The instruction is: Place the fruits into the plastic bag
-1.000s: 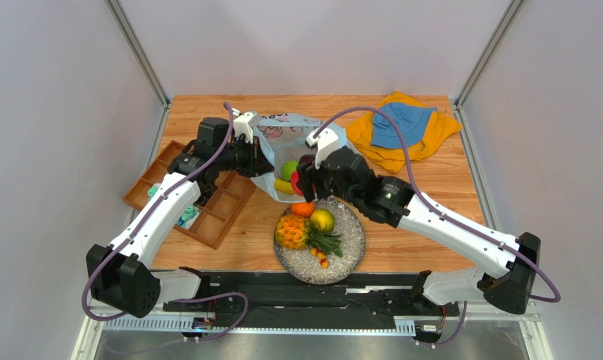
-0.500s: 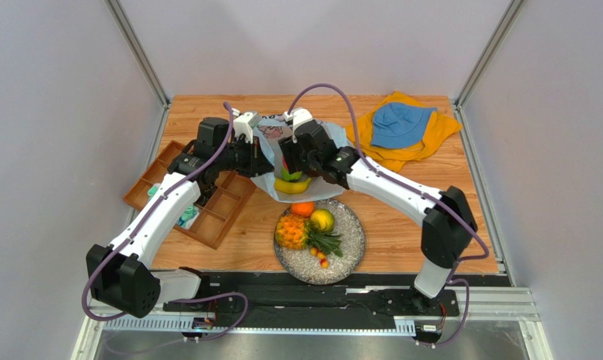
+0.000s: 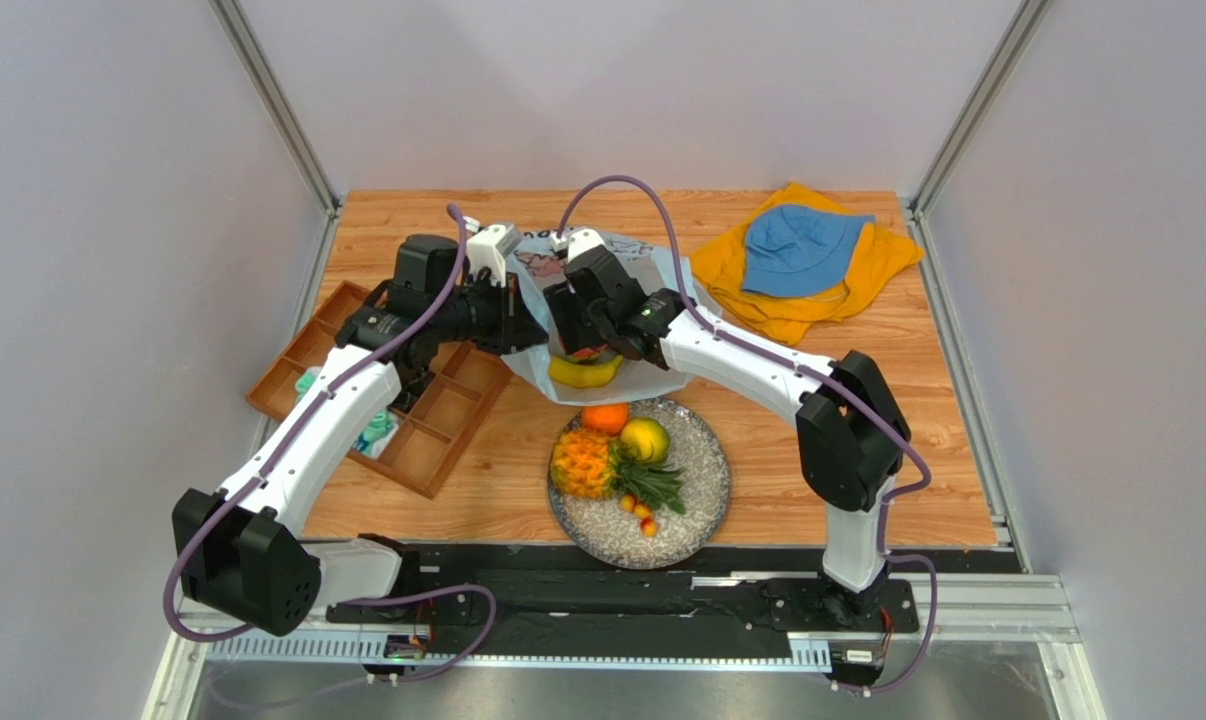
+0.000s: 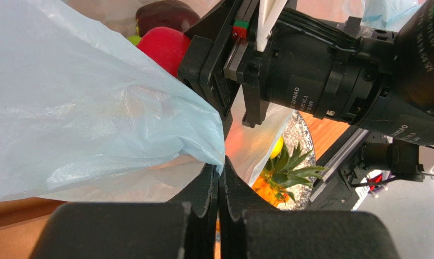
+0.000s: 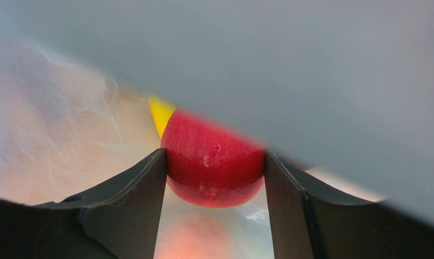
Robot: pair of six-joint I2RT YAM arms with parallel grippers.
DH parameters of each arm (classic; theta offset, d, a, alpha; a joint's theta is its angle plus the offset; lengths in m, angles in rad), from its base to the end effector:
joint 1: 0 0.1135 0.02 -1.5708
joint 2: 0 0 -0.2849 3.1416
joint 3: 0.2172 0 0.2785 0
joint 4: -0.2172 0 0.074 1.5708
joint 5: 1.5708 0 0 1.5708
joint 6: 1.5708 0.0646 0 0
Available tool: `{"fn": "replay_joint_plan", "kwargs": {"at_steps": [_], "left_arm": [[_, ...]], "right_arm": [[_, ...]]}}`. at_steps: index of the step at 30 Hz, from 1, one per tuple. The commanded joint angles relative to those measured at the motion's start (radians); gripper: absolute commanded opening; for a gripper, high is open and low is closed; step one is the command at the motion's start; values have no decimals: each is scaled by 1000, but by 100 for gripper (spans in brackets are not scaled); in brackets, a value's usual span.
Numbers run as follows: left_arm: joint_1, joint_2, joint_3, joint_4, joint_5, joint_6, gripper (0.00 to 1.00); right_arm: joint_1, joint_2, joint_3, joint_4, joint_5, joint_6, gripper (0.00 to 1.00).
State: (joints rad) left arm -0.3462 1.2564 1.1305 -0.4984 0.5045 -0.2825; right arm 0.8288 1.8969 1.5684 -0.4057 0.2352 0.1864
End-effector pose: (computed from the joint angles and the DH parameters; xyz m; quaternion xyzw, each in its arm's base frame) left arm 0.2859 -0.1363 0.3335 0.1412 0.8579 -0.3477 0.3510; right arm 0.3420 0.3507 0.2608 -0.2413 0.8761 0.1024 0.4047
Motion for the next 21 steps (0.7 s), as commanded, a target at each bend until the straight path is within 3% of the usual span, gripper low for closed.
{"fn": "replay_joint_plan", "kwargs": {"at_steps": [1, 10, 21], "left_arm": [[4, -14, 31, 14, 19, 6, 0], [4, -14, 31, 14, 22, 5, 0], [4, -17, 31, 12, 19, 5, 0]], "right_arm": [[3, 11, 64, 2, 1, 5, 64], [4, 30, 76, -10, -13, 2, 73], [3, 1, 65, -15, 6, 2, 73]]}}
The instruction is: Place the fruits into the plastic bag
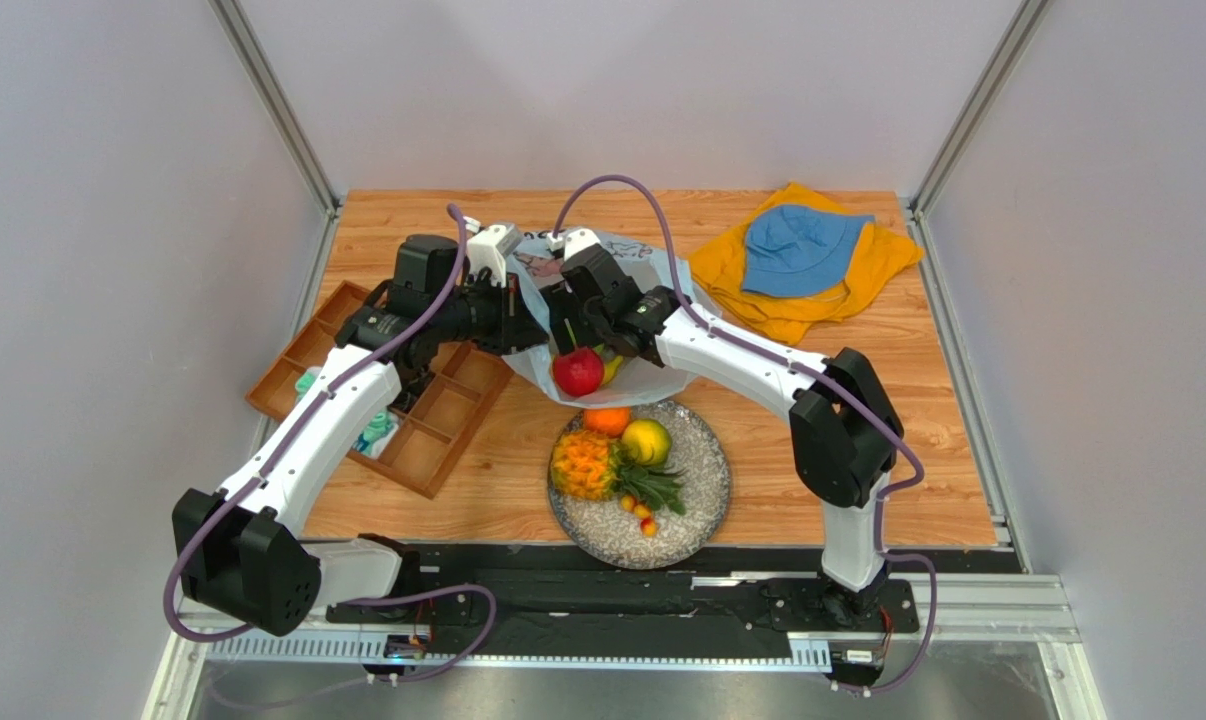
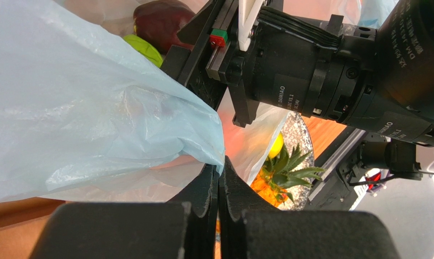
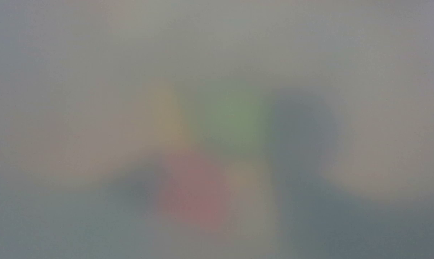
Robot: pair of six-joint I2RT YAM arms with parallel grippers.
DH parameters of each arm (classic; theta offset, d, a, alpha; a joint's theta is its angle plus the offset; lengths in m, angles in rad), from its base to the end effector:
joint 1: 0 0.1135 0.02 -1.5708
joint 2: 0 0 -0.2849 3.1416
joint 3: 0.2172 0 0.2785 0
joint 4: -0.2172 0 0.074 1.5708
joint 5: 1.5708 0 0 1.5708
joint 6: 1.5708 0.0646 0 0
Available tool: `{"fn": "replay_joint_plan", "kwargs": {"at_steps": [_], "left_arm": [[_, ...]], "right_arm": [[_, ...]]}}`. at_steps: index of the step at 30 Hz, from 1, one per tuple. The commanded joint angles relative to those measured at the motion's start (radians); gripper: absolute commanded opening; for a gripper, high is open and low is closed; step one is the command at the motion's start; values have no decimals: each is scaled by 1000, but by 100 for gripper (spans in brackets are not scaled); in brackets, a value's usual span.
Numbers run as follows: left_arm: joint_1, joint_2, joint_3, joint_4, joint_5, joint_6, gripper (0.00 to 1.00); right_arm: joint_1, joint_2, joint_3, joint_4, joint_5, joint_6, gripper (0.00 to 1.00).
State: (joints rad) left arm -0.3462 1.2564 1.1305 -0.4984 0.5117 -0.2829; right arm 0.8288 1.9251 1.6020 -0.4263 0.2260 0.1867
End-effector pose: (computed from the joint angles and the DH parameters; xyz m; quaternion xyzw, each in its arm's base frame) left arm 0.2856 -0.1366 0.3336 0.1425 0.8570 -0.3506 0.3496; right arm 0.3459 0.3559 0.2580 -0.2448 0.8787 0.1025 0.3969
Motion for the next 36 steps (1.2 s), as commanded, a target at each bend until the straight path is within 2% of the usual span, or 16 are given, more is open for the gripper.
{"fn": "replay_joint_plan", "kwargs": {"at_steps": [1, 6, 15, 16, 24, 30, 36], "left_arm": [[4, -18, 31, 12, 10, 5, 0], [4, -26, 29, 14, 2, 7, 0], [4, -29, 29, 12, -1, 7, 0], [4, -29, 29, 12, -1, 7, 0], [4, -28, 29, 12, -2, 8, 0], [4, -23, 29, 12, -2, 7, 0], [4, -15, 29, 12, -2, 5, 0]], "right_arm": [[3, -35, 27, 6, 16, 2, 73], [0, -132, -23, 37, -28, 10, 71], [10, -363, -171, 144, -212, -19, 65], [22, -400, -181, 138, -253, -23, 65], [76, -581, -336, 28, -284, 17, 63], [79, -734, -543, -83, -271, 126, 59], [162, -865, -687, -166, -251, 259, 53]]}}
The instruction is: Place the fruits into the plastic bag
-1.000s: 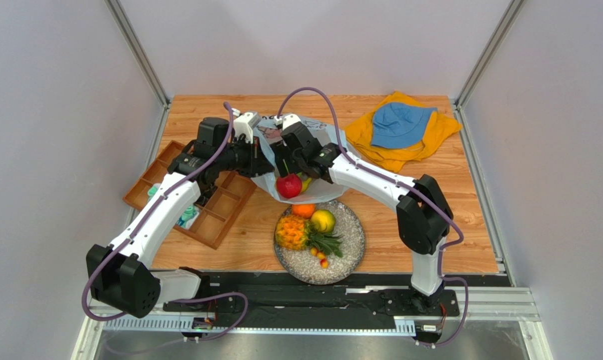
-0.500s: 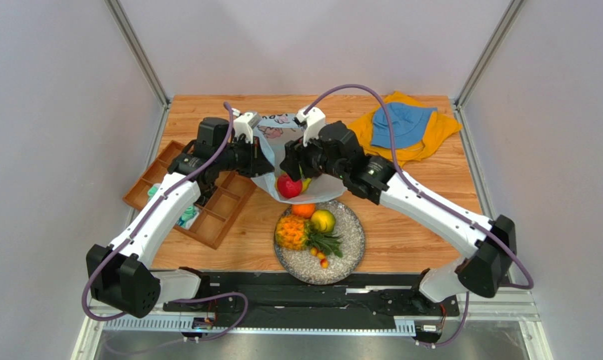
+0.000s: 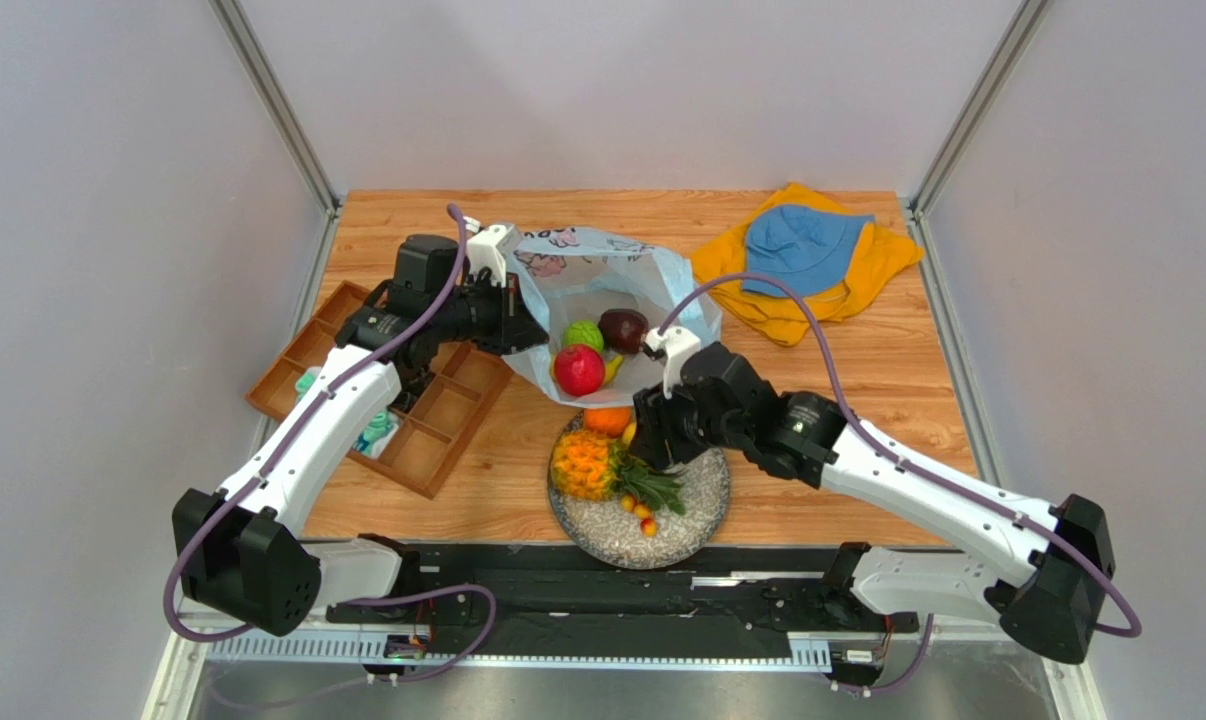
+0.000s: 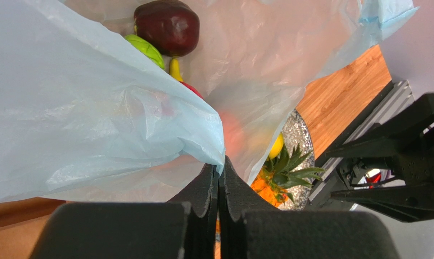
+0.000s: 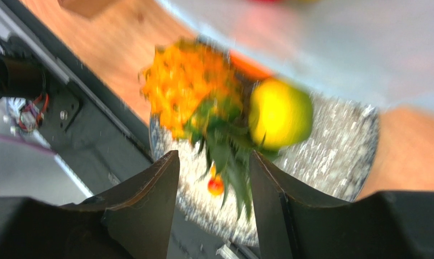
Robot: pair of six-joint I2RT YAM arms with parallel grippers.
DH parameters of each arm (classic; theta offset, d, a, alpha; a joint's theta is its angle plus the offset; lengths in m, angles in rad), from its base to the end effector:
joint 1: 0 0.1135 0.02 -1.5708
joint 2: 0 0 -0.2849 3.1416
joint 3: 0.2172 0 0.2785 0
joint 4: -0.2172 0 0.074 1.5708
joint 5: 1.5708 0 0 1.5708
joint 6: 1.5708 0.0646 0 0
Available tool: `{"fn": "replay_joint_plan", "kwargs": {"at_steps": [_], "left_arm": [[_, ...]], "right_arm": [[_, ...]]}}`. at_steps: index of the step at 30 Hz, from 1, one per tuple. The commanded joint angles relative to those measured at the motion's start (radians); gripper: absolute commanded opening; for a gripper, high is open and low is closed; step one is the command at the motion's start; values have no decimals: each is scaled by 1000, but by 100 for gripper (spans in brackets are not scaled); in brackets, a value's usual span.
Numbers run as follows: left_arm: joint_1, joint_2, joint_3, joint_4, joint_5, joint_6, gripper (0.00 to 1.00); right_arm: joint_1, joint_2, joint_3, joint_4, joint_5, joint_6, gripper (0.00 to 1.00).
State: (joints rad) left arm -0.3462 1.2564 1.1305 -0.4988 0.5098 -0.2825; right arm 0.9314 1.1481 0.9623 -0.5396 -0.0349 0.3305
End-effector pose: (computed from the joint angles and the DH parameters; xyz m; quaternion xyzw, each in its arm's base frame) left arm 0.2856 -0.1365 0.3336 0.1423 0.8573 -0.3498 0.3499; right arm 0.1684 0.2302 0.2901 -0.2767 0.8689 0.2548 0.3218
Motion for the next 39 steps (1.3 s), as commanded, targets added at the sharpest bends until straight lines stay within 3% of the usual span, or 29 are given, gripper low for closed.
{"fn": "replay_joint_plan", "kwargs": {"at_steps": [1, 10, 15, 29, 39], "left_arm": [[4, -14, 29, 13, -1, 6, 0], [4, -6, 28, 14, 10, 0, 0], [4, -11, 28, 19, 15, -3, 0], [4, -14, 28, 17, 7, 0, 0], [4, -8, 28, 17, 10, 0, 0]], "right_arm": [[108, -99, -60, -56, 18, 134, 53], [319, -25, -93, -57, 153, 361, 45], [343, 91, -79, -101, 194, 435, 41], [348, 292, -48, -163, 294, 435, 40], [349, 349, -34, -151, 308, 409, 43]]}}
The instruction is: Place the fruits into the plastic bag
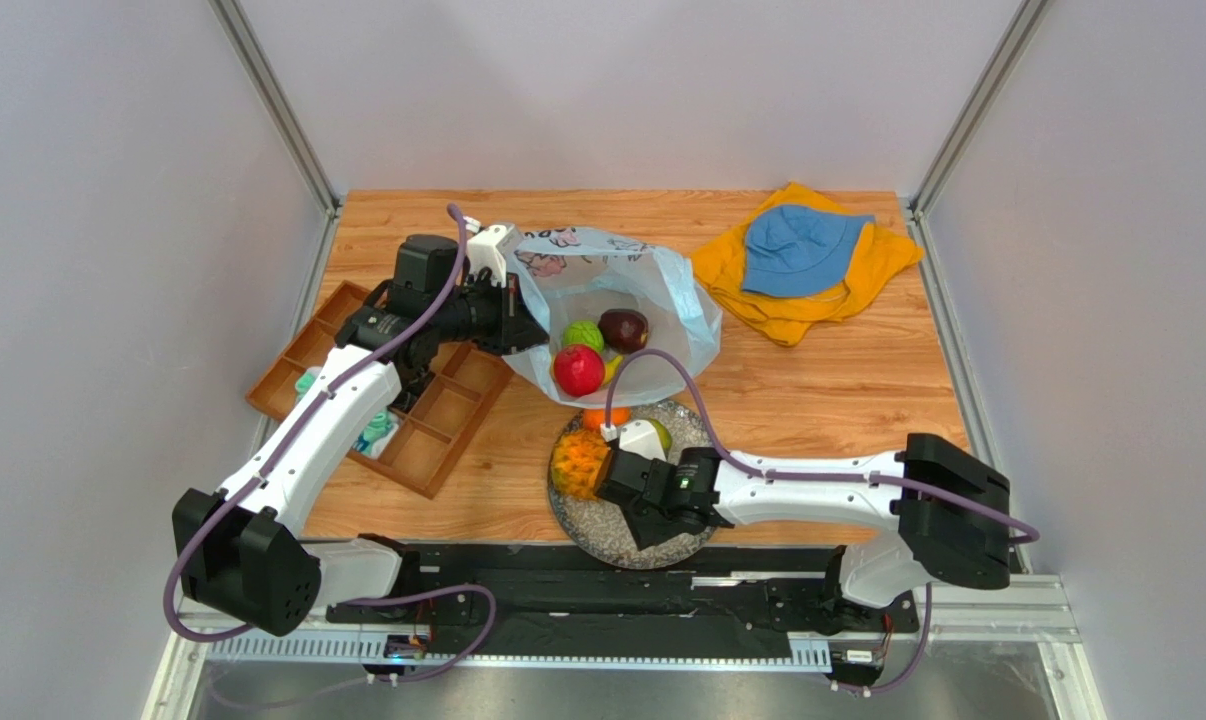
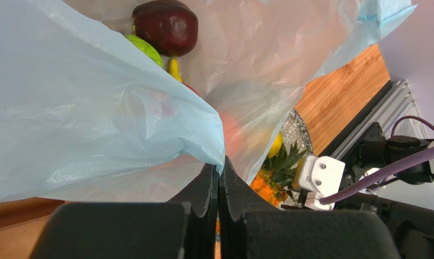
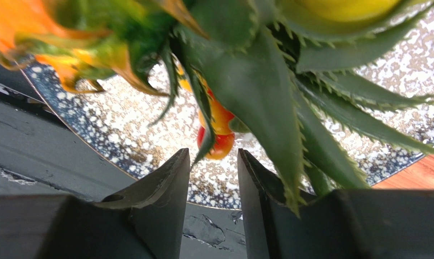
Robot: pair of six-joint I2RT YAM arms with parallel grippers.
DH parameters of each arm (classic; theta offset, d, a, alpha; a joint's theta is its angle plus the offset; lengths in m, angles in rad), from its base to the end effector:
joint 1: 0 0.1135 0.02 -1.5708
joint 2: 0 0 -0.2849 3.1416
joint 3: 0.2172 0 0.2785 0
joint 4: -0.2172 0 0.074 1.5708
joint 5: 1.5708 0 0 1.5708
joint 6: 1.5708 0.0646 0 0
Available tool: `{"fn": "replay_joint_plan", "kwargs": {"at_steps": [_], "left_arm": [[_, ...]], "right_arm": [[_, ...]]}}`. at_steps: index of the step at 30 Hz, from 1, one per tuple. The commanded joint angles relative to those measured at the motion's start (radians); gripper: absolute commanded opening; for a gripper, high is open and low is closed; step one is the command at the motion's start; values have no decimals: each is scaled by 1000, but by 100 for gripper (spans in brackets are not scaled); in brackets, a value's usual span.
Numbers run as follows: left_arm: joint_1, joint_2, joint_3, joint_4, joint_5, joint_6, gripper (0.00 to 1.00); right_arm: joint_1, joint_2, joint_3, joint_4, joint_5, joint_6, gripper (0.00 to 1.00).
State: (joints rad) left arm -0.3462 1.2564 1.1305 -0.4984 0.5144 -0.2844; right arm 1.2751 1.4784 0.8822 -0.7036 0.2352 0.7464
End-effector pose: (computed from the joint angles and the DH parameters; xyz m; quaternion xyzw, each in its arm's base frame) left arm 0.2854 -0.1368 0.3337 0.1425 0.8568 -0.3519 0.3488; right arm 0.0986 0.2721 0.1623 -0.2418 0.9540 0.0519 0.1698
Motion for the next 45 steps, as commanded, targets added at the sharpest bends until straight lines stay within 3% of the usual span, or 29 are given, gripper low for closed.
{"fn": "replay_joint_plan", "kwargs": {"at_steps": [1, 8, 18, 24, 35, 45], "left_arm": [[4, -8, 28, 15, 6, 1, 0], [4, -5, 28, 15, 4, 2, 0], [4, 0, 29, 12, 3, 4, 0], [4, -5, 29, 12, 3, 5, 0], [4, -6, 29, 14, 7, 4, 0], [4, -5, 29, 12, 7, 4, 0]], "right_arm": [[4, 22, 49, 15, 38, -12, 44], [3, 68, 67, 18, 50, -35, 43], [4, 74, 64, 18, 75, -47, 22], [4, -9, 21, 18, 84, -24, 15], [47, -354, -69, 29, 93, -73, 3], [47, -432, -39, 1, 128, -74, 0]]}}
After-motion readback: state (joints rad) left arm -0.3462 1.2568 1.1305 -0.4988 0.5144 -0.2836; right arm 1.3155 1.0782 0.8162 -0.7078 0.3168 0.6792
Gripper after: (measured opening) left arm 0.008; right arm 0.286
